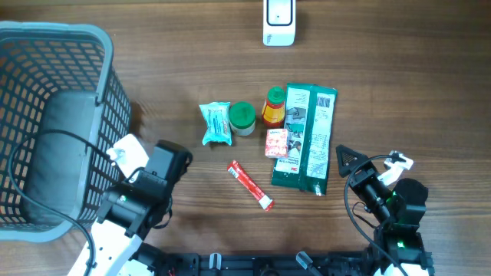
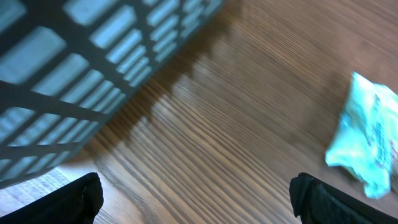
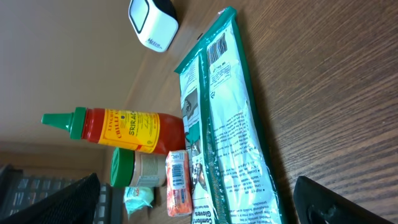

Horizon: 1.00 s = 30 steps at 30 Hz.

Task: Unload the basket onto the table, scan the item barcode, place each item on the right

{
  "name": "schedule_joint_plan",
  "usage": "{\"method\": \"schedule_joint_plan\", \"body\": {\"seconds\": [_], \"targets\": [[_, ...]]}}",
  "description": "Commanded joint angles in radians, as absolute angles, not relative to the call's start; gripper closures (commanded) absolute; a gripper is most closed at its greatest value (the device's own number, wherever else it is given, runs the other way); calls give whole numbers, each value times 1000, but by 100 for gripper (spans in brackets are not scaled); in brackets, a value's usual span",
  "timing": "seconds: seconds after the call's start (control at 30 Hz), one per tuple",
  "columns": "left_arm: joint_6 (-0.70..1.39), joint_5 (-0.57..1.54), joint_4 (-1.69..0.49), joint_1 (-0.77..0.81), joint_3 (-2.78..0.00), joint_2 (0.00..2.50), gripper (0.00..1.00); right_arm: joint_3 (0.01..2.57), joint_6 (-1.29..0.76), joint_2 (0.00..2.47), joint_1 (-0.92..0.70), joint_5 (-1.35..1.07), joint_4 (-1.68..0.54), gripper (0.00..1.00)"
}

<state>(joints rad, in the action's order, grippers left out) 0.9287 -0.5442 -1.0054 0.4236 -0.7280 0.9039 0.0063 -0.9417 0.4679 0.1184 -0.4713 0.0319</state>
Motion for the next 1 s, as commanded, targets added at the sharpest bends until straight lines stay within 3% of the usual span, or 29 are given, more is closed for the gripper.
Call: {"method": "schedule_joint_plan", "body": {"seconds": [0.0,0.3,0.5,0.7,0.97], "targets": [[920,-547,-1006,393,-723,895,0,6,-899,476,121,-492,35,1],[920,-547,-1006,393,-723,897,0,268,-708,498,121,-516,-281,0],[920,-547,-1006,393,-723,897,0,494,-576,693,121,-540,-534,0],[920,-547,-1006,393,-723,897,0,583,-697,833,121,-892,-505,0],[920,-547,-1006,393,-723,897,0,587,-675,857,61,-777,-260,0]]}}
